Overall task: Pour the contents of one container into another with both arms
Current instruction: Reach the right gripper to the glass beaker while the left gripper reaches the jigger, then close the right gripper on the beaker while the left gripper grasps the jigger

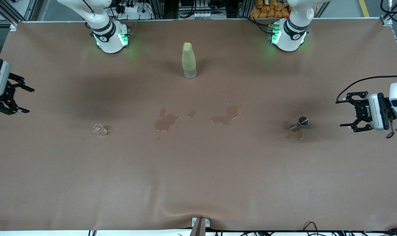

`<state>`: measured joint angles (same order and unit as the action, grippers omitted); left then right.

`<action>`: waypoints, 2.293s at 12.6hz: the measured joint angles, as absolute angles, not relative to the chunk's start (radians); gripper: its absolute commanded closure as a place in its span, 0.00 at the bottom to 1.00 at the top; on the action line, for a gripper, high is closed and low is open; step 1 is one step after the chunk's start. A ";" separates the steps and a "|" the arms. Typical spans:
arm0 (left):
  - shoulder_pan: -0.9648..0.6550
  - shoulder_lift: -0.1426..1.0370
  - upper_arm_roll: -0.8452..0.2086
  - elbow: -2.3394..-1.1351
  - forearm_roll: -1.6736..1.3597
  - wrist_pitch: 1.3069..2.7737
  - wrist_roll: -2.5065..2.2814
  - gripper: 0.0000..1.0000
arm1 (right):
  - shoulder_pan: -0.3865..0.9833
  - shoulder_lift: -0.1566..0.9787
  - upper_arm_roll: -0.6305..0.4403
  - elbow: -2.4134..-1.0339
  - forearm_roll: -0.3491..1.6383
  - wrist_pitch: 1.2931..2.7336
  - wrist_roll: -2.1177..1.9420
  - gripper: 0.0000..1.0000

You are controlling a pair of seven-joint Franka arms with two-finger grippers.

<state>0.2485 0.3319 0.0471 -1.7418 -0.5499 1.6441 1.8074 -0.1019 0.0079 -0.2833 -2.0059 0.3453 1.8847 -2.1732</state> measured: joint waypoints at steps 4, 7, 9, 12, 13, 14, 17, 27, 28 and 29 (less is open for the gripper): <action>0.251 0.398 0.047 -1.790 -0.613 1.655 1.966 0.00 | -0.119 0.108 -0.300 -2.076 0.538 1.928 -2.355 0.00; 0.251 0.447 0.045 -1.815 -0.652 1.695 2.071 0.00 | -0.144 0.218 -0.301 -2.085 0.683 1.931 -2.513 0.00; 0.251 0.479 0.045 -1.830 -0.680 1.706 2.148 0.00 | -0.158 0.287 -0.302 -2.086 0.768 1.931 -2.609 0.00; 0.251 0.524 0.045 -1.849 -0.733 1.723 2.236 0.00 | -0.173 0.379 -0.302 -2.087 0.890 1.911 -2.722 0.00; 0.251 0.539 0.045 -1.851 -0.748 1.725 2.252 0.00 | -0.177 0.410 -0.302 -2.087 0.928 1.899 -2.731 0.00; 0.251 0.553 0.045 -1.852 -0.764 1.726 2.268 0.00 | -0.181 0.439 -0.302 -2.087 0.966 1.888 -2.740 0.00; 0.251 0.602 0.044 -1.855 -0.821 1.743 2.320 0.00 | -0.186 0.519 -0.301 -2.085 1.074 1.856 -2.766 0.00; 0.239 0.659 0.038 -1.855 -0.913 1.787 2.376 0.00 | -0.191 0.674 -0.291 -2.065 1.294 1.749 -2.808 0.00; 0.239 0.670 0.038 -1.855 -0.927 1.789 2.399 0.00 | -0.191 0.680 -0.289 -2.062 1.308 1.747 -2.813 0.00; 0.238 0.677 0.038 -1.854 -0.932 1.790 2.412 0.06 | -0.191 0.686 -0.285 -2.060 1.322 1.744 -2.815 0.00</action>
